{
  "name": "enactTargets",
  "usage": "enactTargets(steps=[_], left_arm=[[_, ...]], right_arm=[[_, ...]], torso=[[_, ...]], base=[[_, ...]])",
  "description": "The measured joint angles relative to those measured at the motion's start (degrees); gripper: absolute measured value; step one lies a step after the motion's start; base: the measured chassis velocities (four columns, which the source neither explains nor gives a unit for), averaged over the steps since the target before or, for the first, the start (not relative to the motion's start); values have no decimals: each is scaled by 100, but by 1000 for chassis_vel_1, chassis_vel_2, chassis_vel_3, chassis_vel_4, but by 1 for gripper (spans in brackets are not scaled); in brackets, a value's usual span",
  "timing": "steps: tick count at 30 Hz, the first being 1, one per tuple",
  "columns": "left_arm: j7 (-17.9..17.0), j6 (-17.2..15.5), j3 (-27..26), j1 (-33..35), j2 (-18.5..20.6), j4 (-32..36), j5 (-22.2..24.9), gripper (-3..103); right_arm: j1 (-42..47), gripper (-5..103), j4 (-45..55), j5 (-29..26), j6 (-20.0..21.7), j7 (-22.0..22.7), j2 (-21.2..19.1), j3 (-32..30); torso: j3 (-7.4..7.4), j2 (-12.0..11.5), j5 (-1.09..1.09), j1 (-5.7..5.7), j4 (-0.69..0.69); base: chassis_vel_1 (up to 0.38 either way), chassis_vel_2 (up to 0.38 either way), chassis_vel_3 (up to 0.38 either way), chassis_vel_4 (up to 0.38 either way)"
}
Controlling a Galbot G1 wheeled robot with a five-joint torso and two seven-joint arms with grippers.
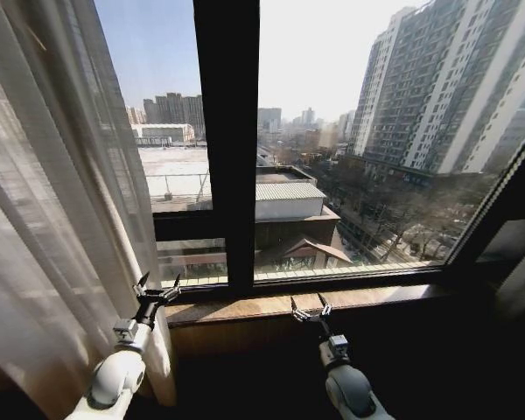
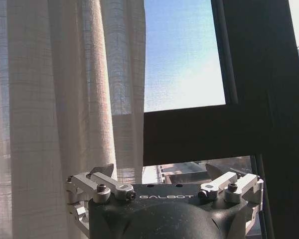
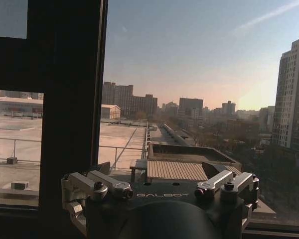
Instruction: Open the curtains by pulling them apart, changing their state from closed to fully open.
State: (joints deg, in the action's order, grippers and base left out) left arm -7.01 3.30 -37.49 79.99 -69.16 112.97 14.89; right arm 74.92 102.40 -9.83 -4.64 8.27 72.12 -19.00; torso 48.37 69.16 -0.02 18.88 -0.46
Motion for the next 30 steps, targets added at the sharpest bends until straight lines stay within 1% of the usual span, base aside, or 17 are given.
enactTargets(steps=[2, 5, 6, 9, 12, 18, 22, 24, 30], left_arm=[[-111, -17, -353, 115, -113, 36, 80, 100], [-125, -37, -711, 211, -38, -45, 199, 100], [-125, -37, -711, 211, -38, -45, 199, 100], [-125, -96, -861, 236, 165, -141, 507, 100], [-110, -132, -904, 204, 323, -241, 614, 100], [-8, -143, -874, 40, 549, -458, 673, 100], [87, -143, -680, -99, 625, -596, 767, 100], [179, -81, -459, -240, 659, -783, 816, 100], [196, -44, -219, -514, 702, -1069, 824, 100]], right_arm=[[0, 100, -1, 0, 0, 0, 0, 0], [0, 100, 0, 0, 0, 0, 0, 0], [0, 100, 0, 0, 0, 0, 0, 0], [0, 100, 0, 0, 0, 0, 0, 0], [0, 100, -1, 0, 0, 0, 0, 0], [0, 100, 0, 0, 0, 0, 0, 0], [0, 100, 0, 0, 0, 0, 0, 0], [0, 100, 0, 0, 0, 0, 0, 0], [-1, 100, 0, 0, 0, 0, -1, -1]], torso=[[0, 0, 1, 0, 0], [0, 0, 0, 0, 1], [0, 0, 0, 0, 1], [0, 1, 0, 0, 0], [0, 0, 0, 0, 0], [0, 1, 0, -1, 0], [0, 1, -1, -1, 1], [0, 0, 2, 0, 0], [2, -1, 1, 3, -1]], base=[[0, 0, 0, 0], [0, 0, 0, 0], [0, 0, 0, 0], [0, 0, 0, 0], [0, 0, 0, 0], [0, 0, 0, 0], [-104, 38, 119, -26], [-143, 61, 135, -47], [-107, 38, 94, -43]])
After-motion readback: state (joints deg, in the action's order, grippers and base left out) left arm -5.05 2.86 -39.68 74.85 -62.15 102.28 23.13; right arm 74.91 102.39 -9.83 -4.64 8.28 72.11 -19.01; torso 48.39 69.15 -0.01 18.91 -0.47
